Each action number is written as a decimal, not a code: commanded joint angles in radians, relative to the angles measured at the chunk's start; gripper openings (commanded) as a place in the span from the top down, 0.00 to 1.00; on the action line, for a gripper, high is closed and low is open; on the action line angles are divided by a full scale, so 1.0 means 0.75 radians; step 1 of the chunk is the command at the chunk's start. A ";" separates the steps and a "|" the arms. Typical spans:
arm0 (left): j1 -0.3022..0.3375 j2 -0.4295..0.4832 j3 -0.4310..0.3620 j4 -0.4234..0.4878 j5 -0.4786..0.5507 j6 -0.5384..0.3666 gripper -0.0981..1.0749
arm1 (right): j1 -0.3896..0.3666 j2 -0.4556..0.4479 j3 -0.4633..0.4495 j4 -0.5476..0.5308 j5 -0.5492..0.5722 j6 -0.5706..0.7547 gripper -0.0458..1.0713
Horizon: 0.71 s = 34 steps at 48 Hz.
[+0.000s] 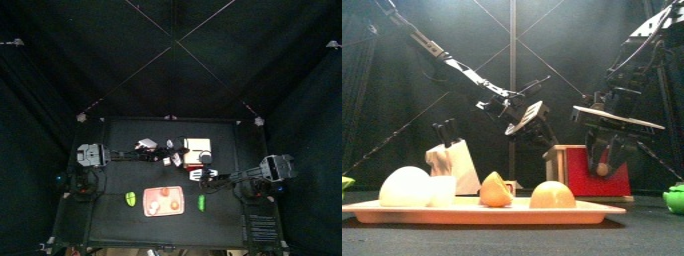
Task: Open drawer
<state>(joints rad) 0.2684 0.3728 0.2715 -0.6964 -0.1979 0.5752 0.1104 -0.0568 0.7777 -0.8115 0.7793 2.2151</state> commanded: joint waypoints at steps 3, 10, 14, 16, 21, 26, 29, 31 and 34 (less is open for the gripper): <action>0.018 0.002 0.020 -0.004 0.008 -0.004 0.64 | 0.031 -0.057 -0.037 0.012 0.004 0.000 0.63; 0.016 0.002 0.020 -0.004 0.008 -0.004 0.64 | 0.051 -0.057 -0.033 0.049 0.004 -0.004 0.63; 0.016 0.002 0.020 -0.004 0.008 -0.004 0.64 | 0.065 -0.057 -0.037 0.057 0.004 -0.002 0.63; 0.016 0.002 0.020 -0.004 0.008 -0.004 0.64 | 0.074 -0.057 -0.037 0.059 0.004 -0.002 0.63; 0.016 0.002 0.020 -0.004 0.008 -0.004 0.64 | 0.094 -0.057 -0.041 0.072 0.004 -0.002 0.63; 0.016 0.002 0.020 -0.004 0.008 -0.004 0.64 | 0.110 -0.057 -0.041 0.092 0.004 -0.004 0.63; 0.016 0.002 0.020 -0.004 0.008 -0.004 0.64 | 0.121 -0.057 -0.041 0.106 0.004 -0.004 0.63; 0.016 0.002 0.020 -0.004 0.008 -0.004 0.64 | 0.129 -0.057 -0.041 0.115 0.004 -0.004 0.63; 0.016 0.002 0.020 -0.004 0.008 -0.004 0.64 | 0.137 -0.057 -0.041 0.121 0.004 -0.002 0.63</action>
<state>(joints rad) 0.2700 0.3728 0.2715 -0.6964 -0.1979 0.5768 0.2025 -0.0644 0.7716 -0.7256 0.7808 2.2135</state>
